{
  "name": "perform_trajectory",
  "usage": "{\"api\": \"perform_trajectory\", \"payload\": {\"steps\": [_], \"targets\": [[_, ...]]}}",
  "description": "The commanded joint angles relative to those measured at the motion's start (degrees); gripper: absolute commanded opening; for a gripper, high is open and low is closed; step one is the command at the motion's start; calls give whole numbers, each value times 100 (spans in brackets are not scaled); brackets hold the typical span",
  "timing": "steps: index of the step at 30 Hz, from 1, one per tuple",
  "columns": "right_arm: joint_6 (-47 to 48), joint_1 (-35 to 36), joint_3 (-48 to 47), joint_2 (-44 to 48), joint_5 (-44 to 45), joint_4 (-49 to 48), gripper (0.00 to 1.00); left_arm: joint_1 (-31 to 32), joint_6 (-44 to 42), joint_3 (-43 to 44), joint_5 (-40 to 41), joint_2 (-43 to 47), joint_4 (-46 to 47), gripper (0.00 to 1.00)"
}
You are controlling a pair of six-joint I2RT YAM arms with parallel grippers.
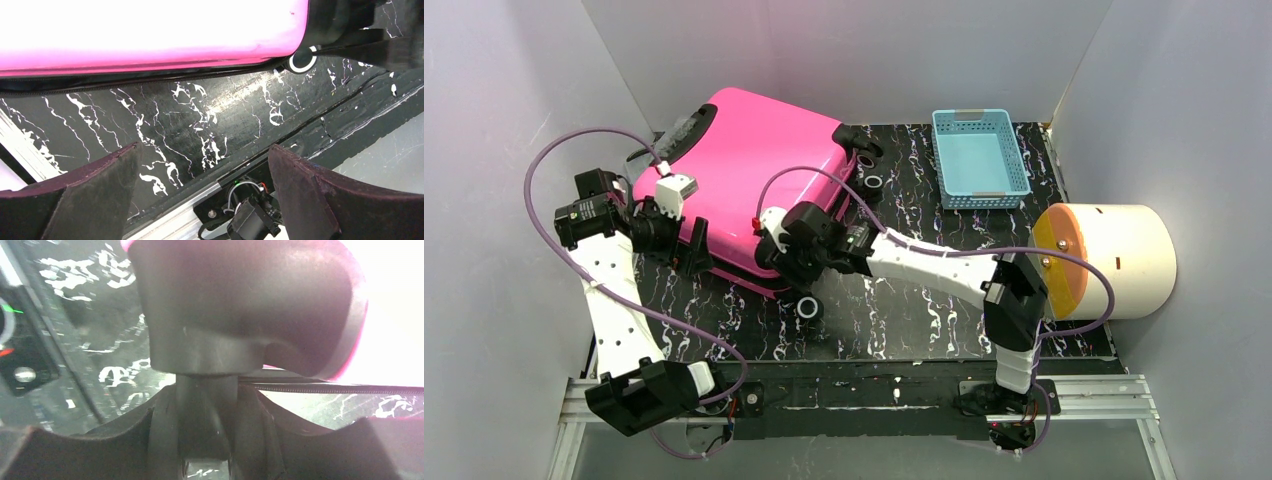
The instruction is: Open, take out, and arrange the luggage
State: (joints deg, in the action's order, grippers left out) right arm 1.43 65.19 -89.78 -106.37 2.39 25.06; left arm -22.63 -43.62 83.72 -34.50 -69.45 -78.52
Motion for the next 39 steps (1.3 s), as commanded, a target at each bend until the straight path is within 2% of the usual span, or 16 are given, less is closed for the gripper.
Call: {"api": "perform_trajectory", "payload": {"steps": [1, 5, 10, 14, 16, 23, 26, 29, 35, 39], "targets": [[-546, -324, -1194, 169, -975, -194, 1, 9, -362, 87, -358, 32, -58, 95], [-1689, -1097, -1682, 198, -1903, -863, 1, 13, -760, 568, -765, -123, -274, 95], [-2056, -1584, -2585, -50, -1669, -1119, 1, 88, -1840, 926, -1276, -106, -667, 97], [-2381, -1901, -2802, -180, -1397, -1592, 1, 450, -2887, 343, -1225, 101, -658, 98], [-2513, -2028, -2835, -225, -1313, -1829, 1, 798, -3005, -3, -927, 232, -334, 98], [-2529, -2209, -3269, -482, -929, -2049, 1, 1973, -2853, -1004, 125, -56, 1638, 98], [-2440, -2290, -3573, -618, -681, -2040, 1, 2178, -3047, -1259, 282, -348, 2282, 98], [-2417, -2358, -3783, -719, -546, -2033, 1, 2177, -3427, -1104, 136, -769, 2276, 98], [-2216, -2458, -3977, -873, -194, -2104, 1, 2176, -4810, -999, 119, -1419, 1490, 98], [-2103, -2523, -4135, -1049, -22, -2156, 1, 2180, -5224, -1177, 219, -1641, 1559, 94]]}}
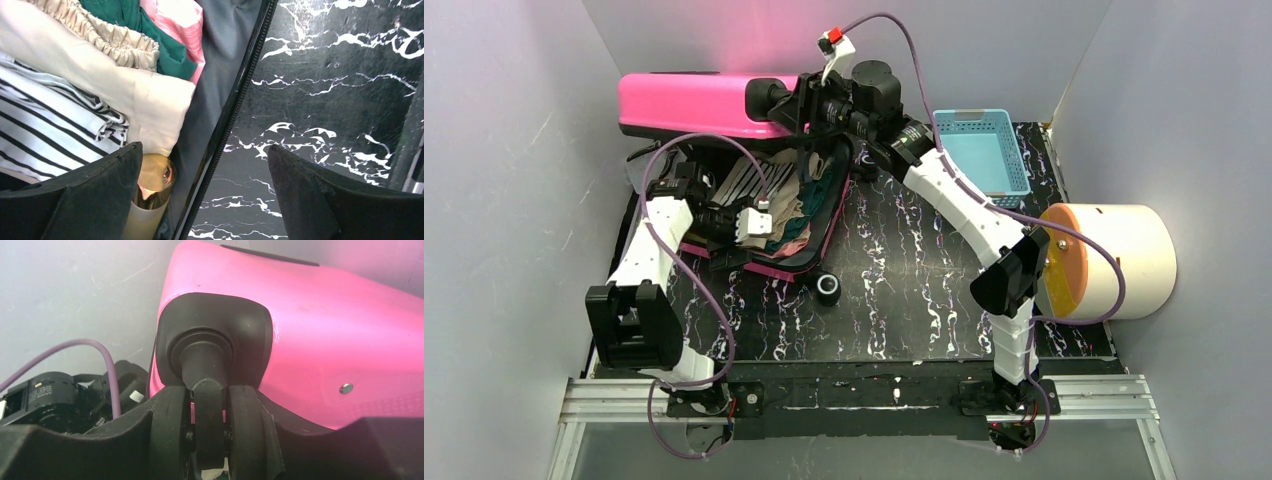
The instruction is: Open, take out, and arrange the luggage
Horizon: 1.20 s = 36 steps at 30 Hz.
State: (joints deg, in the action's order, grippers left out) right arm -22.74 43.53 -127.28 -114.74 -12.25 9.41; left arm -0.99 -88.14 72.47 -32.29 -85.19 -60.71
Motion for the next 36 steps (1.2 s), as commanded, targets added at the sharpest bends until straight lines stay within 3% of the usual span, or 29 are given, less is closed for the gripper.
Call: {"api": "perform_trajectory", "payload": {"steps": [1, 6, 9, 14, 20, 31, 36], "targets": [[334, -374, -412, -234, 1438, -616, 1, 18, -710, -147, 7, -76, -9, 94], [466, -469, -365, -285, 1447, -875, 1, 277, -530, -541, 224, -199, 1105, 94], [422, -578, -362, -331, 1468, -1058, 1, 389, -467, -580, 398, -391, 1279, 86], [687, -662, -402, -409, 1841, -1189, 1, 690, -452, -1087, 492, -280, 1430, 55], [1070, -847, -280, -306, 2682, -1664, 1, 1267, -193, -1708, 604, 92, 1215, 0], [1713, -1218, -465, -445, 3518, -2183, 1, 2179, 1060, -1129, -380, 789, -580, 0], [1838, -1736, -662, -821, 2609, -2582, 1, 2882, 2622, -1135, -359, 1040, -266, 0]]}}
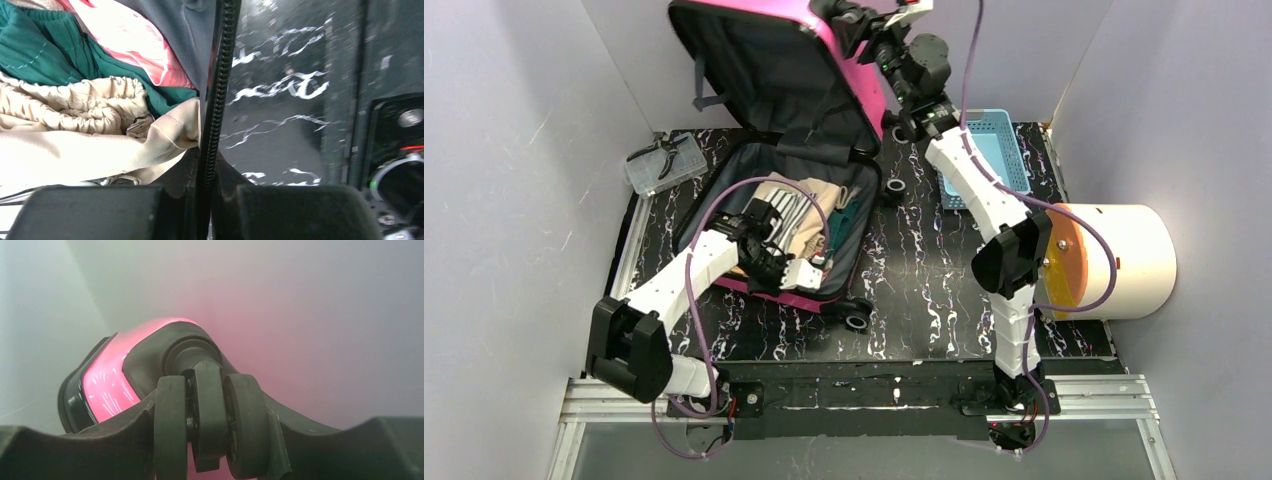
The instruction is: Open, take out, and arrange the luggage
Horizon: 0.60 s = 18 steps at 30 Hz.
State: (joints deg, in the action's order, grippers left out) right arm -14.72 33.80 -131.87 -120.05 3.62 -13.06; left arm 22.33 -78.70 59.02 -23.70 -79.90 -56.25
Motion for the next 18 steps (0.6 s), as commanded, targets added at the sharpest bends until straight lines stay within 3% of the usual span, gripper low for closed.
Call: {"api": "perform_trajectory", "payload": {"steps": [1, 5, 11, 15, 18], "targets": [[1097, -837, -207, -344, 812, -420, 1, 674, 2109, 135, -1133, 547, -444, 0], [1279, -1122, -198, -549, 81, -655, 1, 1242, 3663, -57, -386, 417, 529, 0], [1056, -1458, -470, -939, -1240, -887, 1, 1867, 5049, 43, 545, -160, 1468, 0], [1033, -1486, -295, -1078, -1199, -1175, 1, 1897, 5570, 313, 921, -537, 2073, 0], [1049, -1519, -126, -1176, -1018, -1511, 1, 1895, 5676, 550, 744, -811, 2202, 0]]}}
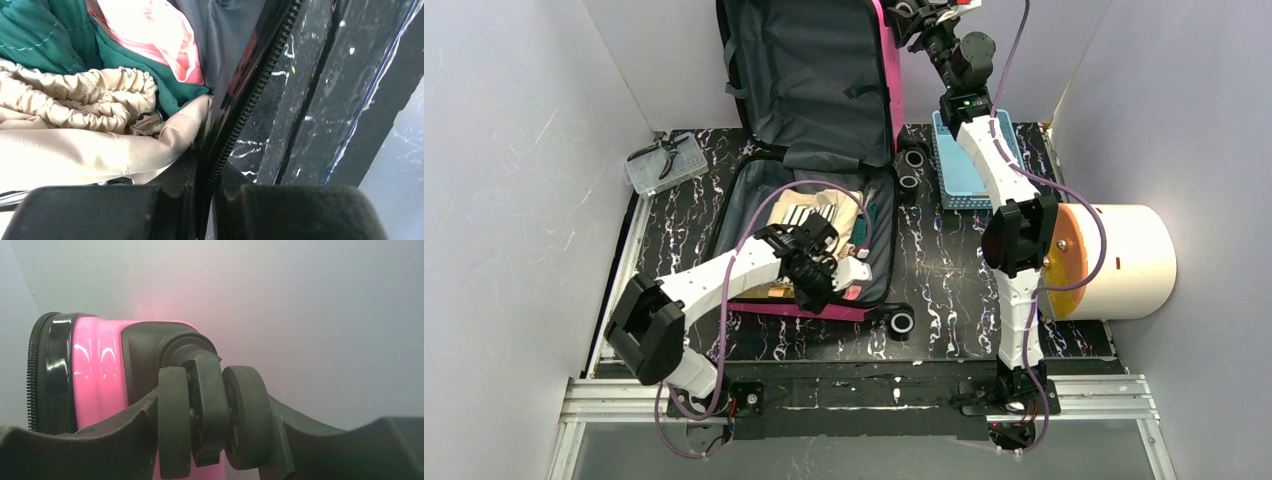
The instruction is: Open, take out, and arrange the luggage
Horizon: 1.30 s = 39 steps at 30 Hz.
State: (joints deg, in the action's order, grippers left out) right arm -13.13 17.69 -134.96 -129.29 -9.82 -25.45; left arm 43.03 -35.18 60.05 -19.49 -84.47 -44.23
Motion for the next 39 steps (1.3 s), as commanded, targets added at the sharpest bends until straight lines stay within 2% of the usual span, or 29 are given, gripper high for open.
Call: {"api": "perform_trajectory", "payload": {"steps": [1, 4, 6, 8, 13, 15, 17, 23, 31, 39], "targets": [[883, 78, 203, -307, 276, -429, 1, -172, 1295, 499, 216, -434, 996, 0], [788, 76, -127, -543, -56, -674, 1, -180, 1176, 549, 116, -621, 995, 0], [641, 97, -175, -622, -262, -964, 9, -180, 1117, 562, 185, -713, 1024, 0], [608, 118, -64, -637, -35, -1245, 12, -193, 1070, 629, 247, -797, 1062, 0], [762, 112, -48, -884, 943, -1174, 17, -199, 812, 1024, 95, -855, 838, 0], [819, 112, -119, -1028, 1273, -1157, 33, -202, 733, 1077, 96, -771, 786, 0], [841, 112, -245, -1139, 1344, -1098, 55, -197, 669, 1055, 212, -721, 820, 0], [575, 112, 16, -820, 588, -1205, 97, -225, 560, 1033, 596, -988, 1146, 0], [851, 112, 2094, 570, 710, -1505, 98, -484, 372, 1338, 761, -1356, 1283, 0], [893, 141, 3530, 1423, 445, -1551, 98, -527, 58, 1389, 1033, -1436, 1156, 0]]}}
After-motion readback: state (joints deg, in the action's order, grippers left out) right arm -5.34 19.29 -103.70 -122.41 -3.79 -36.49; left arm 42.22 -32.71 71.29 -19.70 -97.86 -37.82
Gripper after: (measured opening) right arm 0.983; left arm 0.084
